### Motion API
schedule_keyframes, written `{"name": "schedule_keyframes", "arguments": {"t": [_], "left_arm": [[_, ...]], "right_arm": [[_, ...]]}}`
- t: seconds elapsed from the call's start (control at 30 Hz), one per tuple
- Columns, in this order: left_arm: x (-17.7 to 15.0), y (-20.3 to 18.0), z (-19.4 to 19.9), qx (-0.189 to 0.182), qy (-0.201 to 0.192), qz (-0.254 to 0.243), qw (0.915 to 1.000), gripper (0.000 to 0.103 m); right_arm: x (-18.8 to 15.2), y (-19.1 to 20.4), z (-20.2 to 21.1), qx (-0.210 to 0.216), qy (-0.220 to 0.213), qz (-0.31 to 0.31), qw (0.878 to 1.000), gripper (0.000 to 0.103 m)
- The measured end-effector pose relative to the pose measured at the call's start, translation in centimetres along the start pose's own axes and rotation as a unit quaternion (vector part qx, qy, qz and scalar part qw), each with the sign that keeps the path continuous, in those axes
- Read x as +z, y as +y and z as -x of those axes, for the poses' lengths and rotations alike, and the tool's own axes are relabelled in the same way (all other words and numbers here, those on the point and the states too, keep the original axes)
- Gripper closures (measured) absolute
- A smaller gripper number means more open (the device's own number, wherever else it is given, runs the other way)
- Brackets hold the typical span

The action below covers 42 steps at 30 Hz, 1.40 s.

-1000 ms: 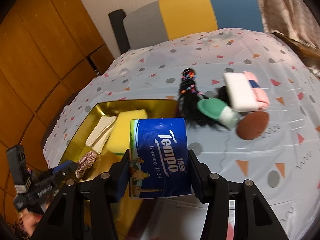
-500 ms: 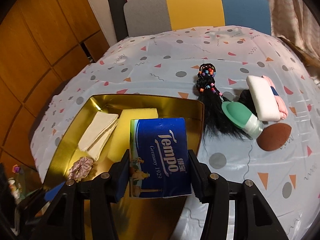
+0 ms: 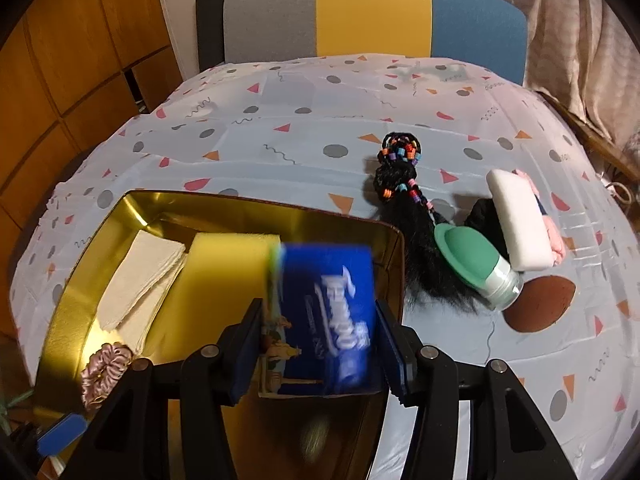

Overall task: Organize soft objects
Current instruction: 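Lower the blue Tempo tissue pack into the gold tray and open the right tool, then reach the right tool to the brown oval makeup sponge and close on it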

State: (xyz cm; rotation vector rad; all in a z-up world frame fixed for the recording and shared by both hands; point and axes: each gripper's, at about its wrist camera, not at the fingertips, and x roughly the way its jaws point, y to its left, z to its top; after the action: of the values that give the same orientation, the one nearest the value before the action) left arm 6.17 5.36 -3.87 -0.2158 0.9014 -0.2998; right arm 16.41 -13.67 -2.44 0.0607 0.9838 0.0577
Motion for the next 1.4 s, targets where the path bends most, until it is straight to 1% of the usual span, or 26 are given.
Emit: {"name": "schedule_keyframes", "arguments": {"t": [0.07,0.1,0.13,0.23,0.4,0.53,0.67,0.83,1.0,1.1,1.17,1.3,1.4], "left_arm": [[-0.1,0.0,0.0,0.0,0.001,0.001,1.0,0.059],[-0.1,0.0,-0.1,0.0,0.001,0.001,1.0,0.059],[-0.1,0.0,-0.1,0.0,0.002,0.001,1.0,0.059],[-0.1,-0.1,-0.1,-0.007,0.002,0.001,1.0,0.059],[-0.4,-0.6,-0.2,-0.02,0.005,-0.008,0.9998,0.059],[-0.6,-1.2,-0.2,-0.025,0.006,-0.017,0.9995,0.059],[-0.8,-1.7,-0.1,-0.035,0.006,-0.023,0.9991,0.059],[-1.3,-2.9,0.2,-0.073,0.003,-0.04,0.9965,0.059],[-2.1,-5.1,0.5,-0.087,0.001,-0.079,0.993,0.059],[-2.7,-5.9,0.5,-0.103,0.007,-0.084,0.9911,0.059],[-3.1,-6.4,0.7,-0.114,0.01,-0.084,0.9898,0.059],[-3.8,-7.9,1.2,-0.122,0.009,-0.101,0.9873,0.059],[-4.1,-8.8,1.1,-0.126,0.014,-0.1,0.9869,0.059]], "right_arm": [[0.1,0.1,0.4,0.0,-0.014,0.006,1.0,0.027],[0.1,0.1,0.8,-0.001,-0.024,0.007,1.0,0.024],[0.1,0.1,1.5,0.0,-0.038,0.01,0.999,0.024],[0.2,-0.2,3.0,-0.008,-0.062,0.018,0.998,0.024],[0.0,-2.4,4.8,-0.014,-0.076,-0.01,0.997,0.022],[-0.9,-4.7,5.1,-0.021,-0.062,-0.032,0.997,0.021],[-2.6,-6.9,4.9,-0.031,-0.042,-0.049,0.997,0.021],[-4.9,-10.0,4.4,-0.043,-0.016,-0.076,0.996,0.021],[-7.6,-13.9,3.8,-0.057,0.022,-0.109,0.992,0.021],[-9.0,-16.1,3.5,-0.064,0.038,-0.129,0.989,0.021],[-9.7,-17.3,3.4,-0.066,0.042,-0.136,0.988,0.021],[-10.2,-18.9,3.3,-0.064,0.044,-0.145,0.986,0.021],[-10.1,-19.6,2.9,-0.057,0.044,-0.146,0.987,0.021]]}}
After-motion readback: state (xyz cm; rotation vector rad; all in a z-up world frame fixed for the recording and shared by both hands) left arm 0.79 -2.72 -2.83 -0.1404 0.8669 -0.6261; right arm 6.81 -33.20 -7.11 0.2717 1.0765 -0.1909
